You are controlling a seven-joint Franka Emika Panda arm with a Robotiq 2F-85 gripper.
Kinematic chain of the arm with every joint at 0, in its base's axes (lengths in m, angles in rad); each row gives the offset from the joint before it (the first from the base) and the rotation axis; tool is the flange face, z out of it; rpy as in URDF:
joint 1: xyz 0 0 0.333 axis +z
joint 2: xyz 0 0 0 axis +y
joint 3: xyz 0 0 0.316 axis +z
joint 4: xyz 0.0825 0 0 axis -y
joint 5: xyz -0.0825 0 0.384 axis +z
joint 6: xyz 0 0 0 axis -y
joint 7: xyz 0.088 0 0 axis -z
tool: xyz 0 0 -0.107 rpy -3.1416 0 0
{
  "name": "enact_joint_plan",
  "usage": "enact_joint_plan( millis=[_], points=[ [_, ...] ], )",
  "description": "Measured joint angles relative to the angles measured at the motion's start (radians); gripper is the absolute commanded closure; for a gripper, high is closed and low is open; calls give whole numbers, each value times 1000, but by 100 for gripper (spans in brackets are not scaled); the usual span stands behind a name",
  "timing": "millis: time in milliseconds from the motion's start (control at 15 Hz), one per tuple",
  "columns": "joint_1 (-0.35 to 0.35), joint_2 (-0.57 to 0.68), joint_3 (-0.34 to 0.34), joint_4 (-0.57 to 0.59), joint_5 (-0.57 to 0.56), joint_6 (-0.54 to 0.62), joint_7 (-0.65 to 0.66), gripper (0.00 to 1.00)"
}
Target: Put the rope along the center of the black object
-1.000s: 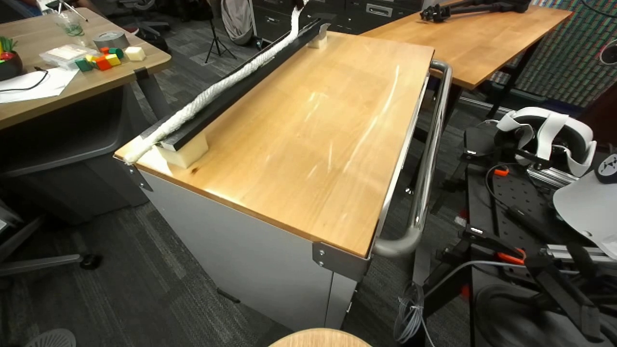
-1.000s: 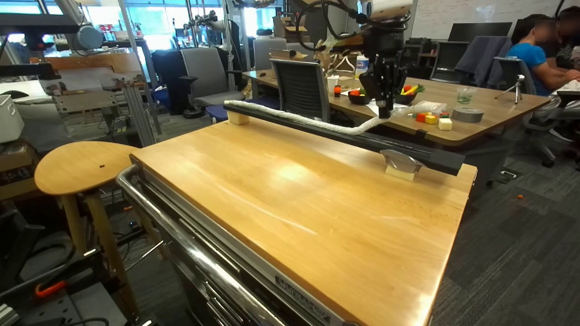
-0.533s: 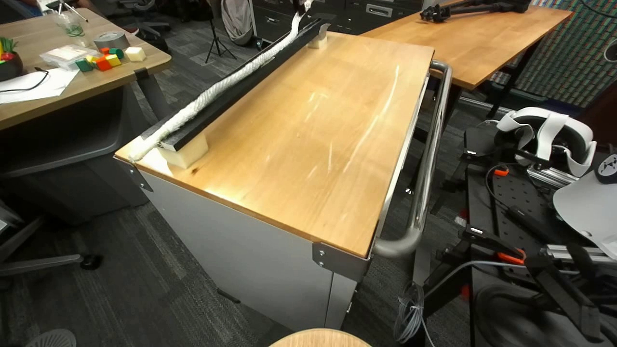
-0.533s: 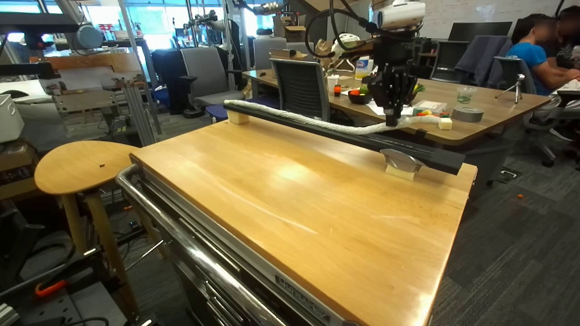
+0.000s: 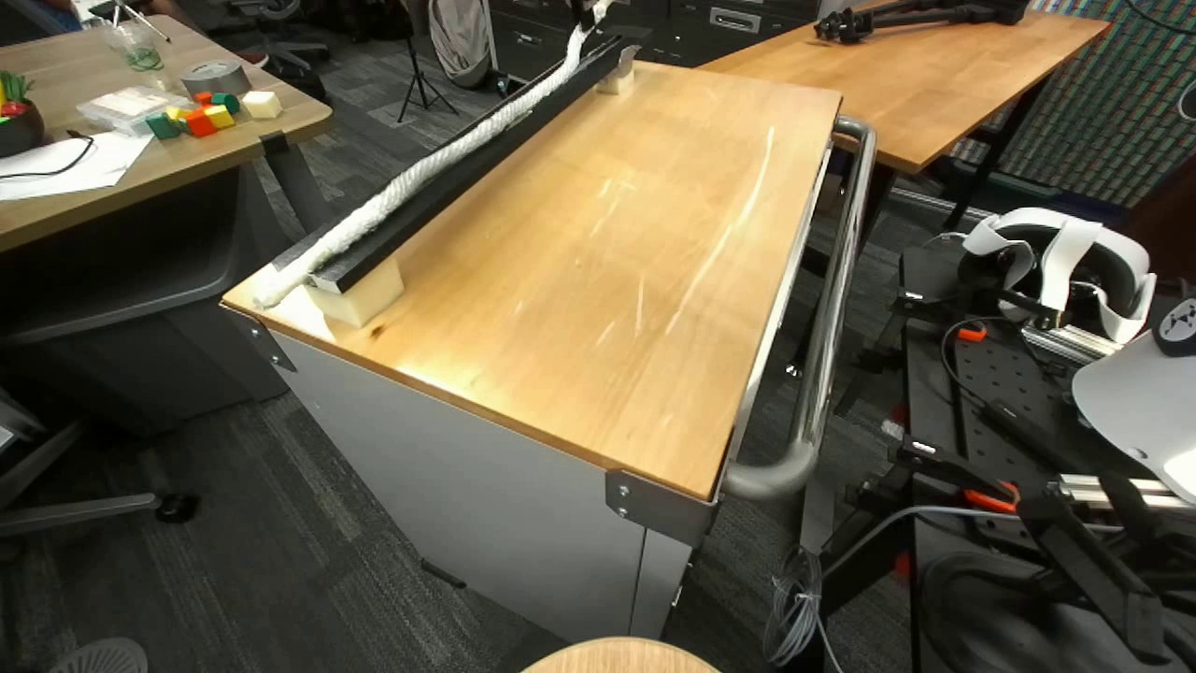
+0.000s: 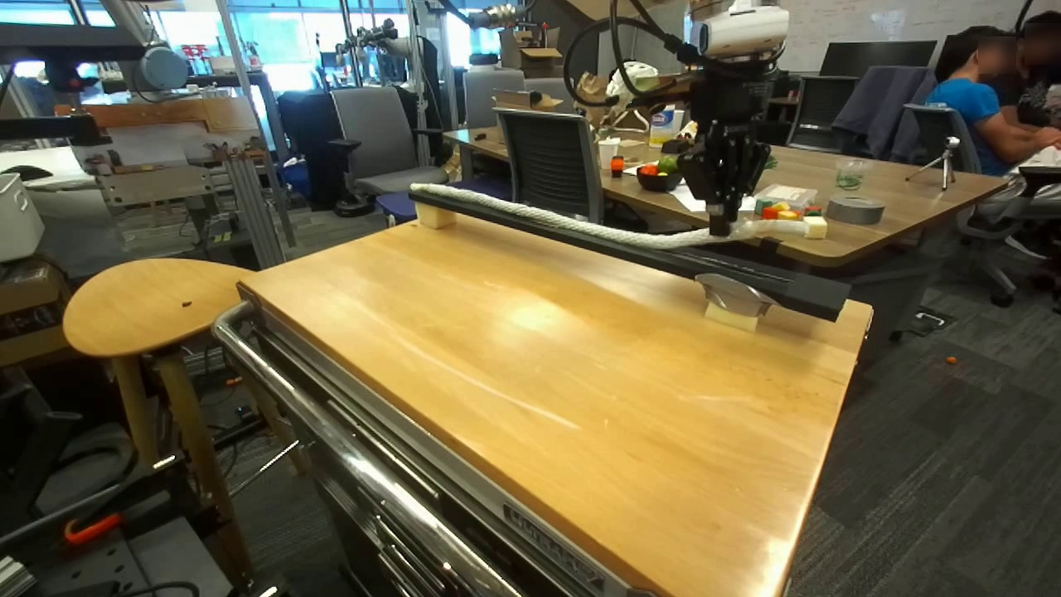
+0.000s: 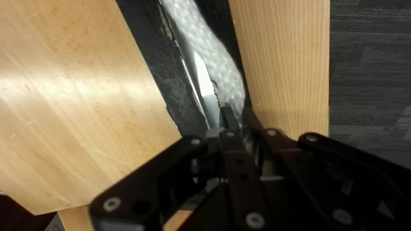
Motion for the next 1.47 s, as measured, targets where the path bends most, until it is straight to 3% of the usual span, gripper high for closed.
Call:
enact_joint_plan(
  millis=[1467],
  points=[
    [-26, 1, 7, -9, 50, -65, 0, 98]
  ],
)
